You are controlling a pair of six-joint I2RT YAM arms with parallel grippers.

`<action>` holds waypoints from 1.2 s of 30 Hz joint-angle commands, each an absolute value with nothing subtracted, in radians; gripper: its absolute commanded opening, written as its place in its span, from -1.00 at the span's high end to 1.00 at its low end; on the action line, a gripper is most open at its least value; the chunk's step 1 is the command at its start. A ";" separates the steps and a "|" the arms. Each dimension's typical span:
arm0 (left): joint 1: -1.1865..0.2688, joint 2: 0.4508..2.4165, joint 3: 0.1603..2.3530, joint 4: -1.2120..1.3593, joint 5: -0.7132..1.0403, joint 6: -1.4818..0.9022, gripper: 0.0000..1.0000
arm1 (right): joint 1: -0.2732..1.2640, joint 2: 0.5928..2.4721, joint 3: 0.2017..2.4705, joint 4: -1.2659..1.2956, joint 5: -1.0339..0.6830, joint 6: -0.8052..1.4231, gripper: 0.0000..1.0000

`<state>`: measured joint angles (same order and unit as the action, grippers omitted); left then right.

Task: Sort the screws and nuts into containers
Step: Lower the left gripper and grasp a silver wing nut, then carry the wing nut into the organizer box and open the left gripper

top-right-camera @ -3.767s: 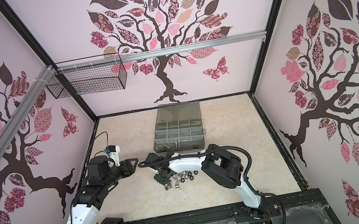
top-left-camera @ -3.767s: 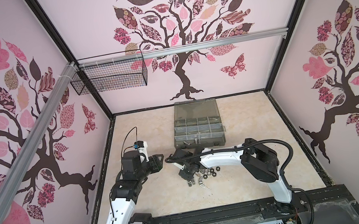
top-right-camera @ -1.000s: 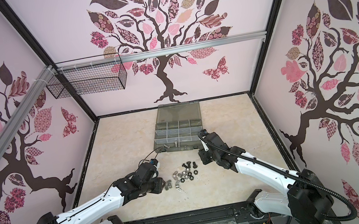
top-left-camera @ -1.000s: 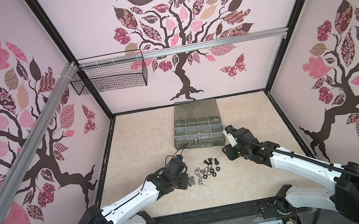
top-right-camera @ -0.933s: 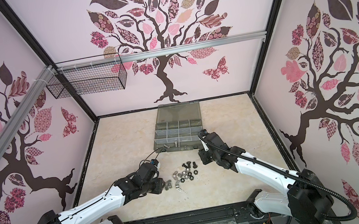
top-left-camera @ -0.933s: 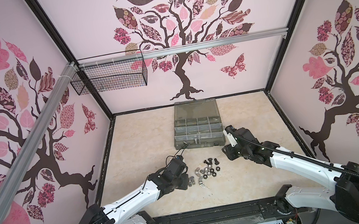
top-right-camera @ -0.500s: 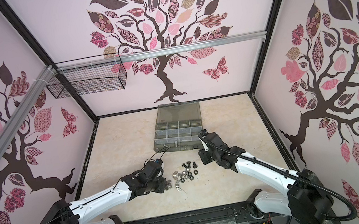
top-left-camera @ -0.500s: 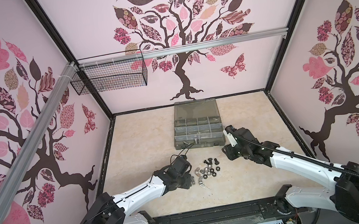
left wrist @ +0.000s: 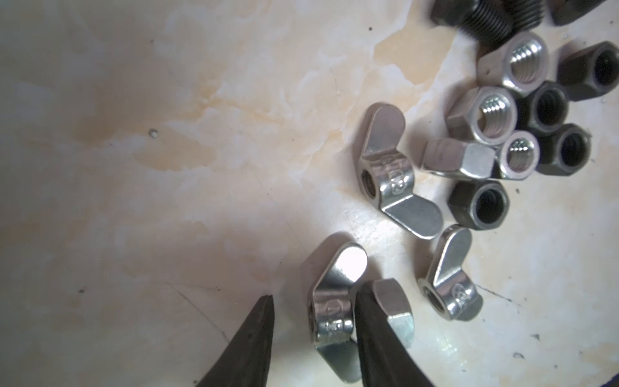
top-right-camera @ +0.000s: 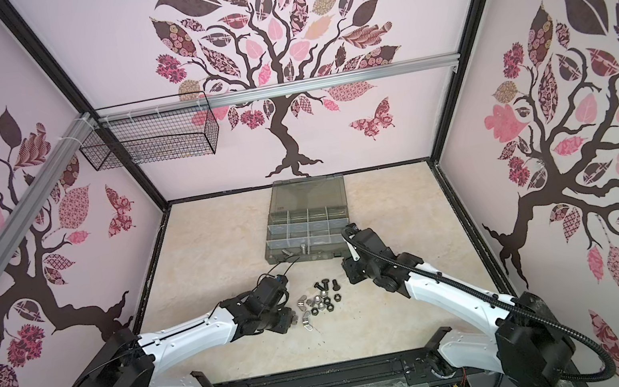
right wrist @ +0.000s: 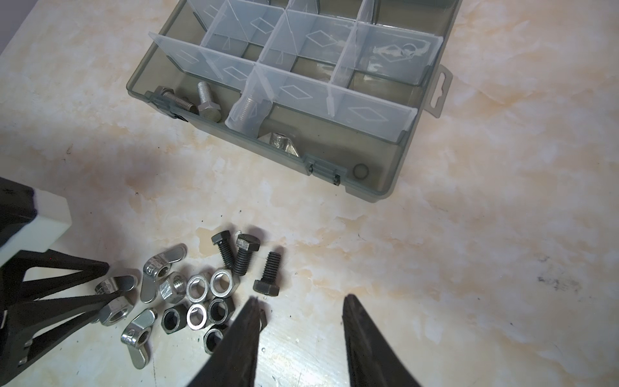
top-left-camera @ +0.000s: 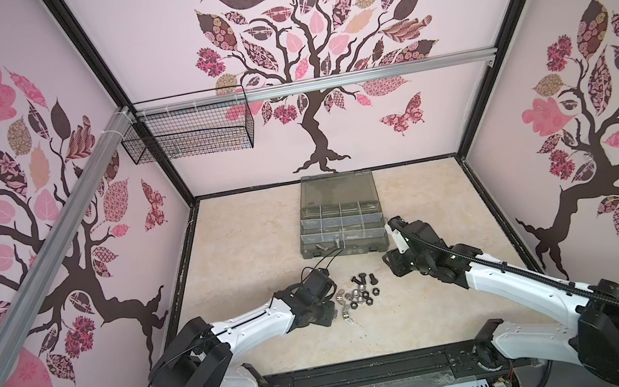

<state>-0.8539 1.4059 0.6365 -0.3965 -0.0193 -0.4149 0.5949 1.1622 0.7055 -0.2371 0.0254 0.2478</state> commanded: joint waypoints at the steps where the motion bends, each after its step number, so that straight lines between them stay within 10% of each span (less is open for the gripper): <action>1: -0.860 1.432 0.685 -0.380 -0.030 -0.402 0.19 | 0.595 1.150 0.703 -0.232 0.027 0.259 0.12; 22: -0.867 1.402 0.706 -0.410 -0.079 -0.398 0.67 | 0.595 1.125 0.697 -0.238 0.035 0.256 0.13; 36: -0.741 1.697 1.286 -0.452 -0.011 -0.187 0.67 | 0.595 1.106 0.713 -0.270 0.047 0.233 0.13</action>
